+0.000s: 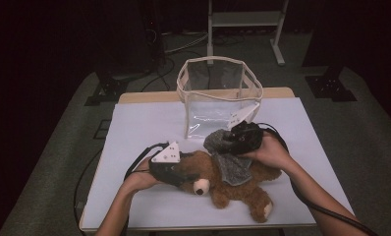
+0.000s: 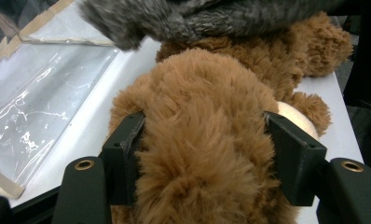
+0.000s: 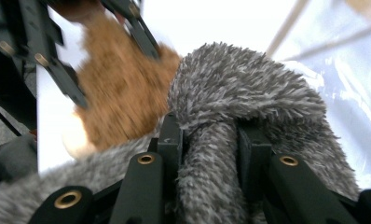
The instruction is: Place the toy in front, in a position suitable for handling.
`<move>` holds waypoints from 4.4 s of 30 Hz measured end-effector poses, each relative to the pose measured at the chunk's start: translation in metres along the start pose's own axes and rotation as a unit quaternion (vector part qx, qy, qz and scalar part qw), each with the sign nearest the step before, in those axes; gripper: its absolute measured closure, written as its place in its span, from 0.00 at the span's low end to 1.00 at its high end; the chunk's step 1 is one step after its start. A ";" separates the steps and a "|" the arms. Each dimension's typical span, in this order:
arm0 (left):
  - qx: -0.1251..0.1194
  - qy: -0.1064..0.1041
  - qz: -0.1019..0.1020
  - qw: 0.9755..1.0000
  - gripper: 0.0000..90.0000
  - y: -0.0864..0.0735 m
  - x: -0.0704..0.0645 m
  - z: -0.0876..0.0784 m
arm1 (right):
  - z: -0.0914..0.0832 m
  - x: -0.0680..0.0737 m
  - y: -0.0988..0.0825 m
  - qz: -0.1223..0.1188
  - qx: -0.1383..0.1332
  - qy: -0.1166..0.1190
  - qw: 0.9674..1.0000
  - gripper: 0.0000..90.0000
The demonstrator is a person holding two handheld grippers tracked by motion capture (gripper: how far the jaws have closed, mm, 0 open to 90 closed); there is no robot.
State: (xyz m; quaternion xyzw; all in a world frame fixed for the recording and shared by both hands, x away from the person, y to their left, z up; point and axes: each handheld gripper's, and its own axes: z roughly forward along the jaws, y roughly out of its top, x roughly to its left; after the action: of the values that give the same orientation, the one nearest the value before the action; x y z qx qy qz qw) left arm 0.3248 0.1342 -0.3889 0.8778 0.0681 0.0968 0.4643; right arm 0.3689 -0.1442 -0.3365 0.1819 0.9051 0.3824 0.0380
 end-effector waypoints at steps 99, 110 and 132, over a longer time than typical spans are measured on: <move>0.003 -0.005 -0.010 1.000 0.40 0.003 -0.008 0.001 | -0.048 -0.002 -0.066 0.054 -0.034 -0.012 0.998 0.74; 0.011 -0.005 0.006 1.000 0.40 0.004 -0.011 0.001 | -0.025 0.017 -0.028 0.016 -0.046 0.038 0.998 0.74; 0.014 -0.011 0.009 1.000 0.40 0.005 -0.014 -0.001 | -0.086 0.016 -0.135 0.103 -0.062 -0.032 0.992 0.74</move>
State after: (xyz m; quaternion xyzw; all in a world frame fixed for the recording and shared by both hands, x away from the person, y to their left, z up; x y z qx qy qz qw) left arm 0.3113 0.1293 -0.3854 0.8858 0.0564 0.0907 0.4517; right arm 0.2958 -0.2834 -0.3704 0.2833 0.8546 0.4334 0.0387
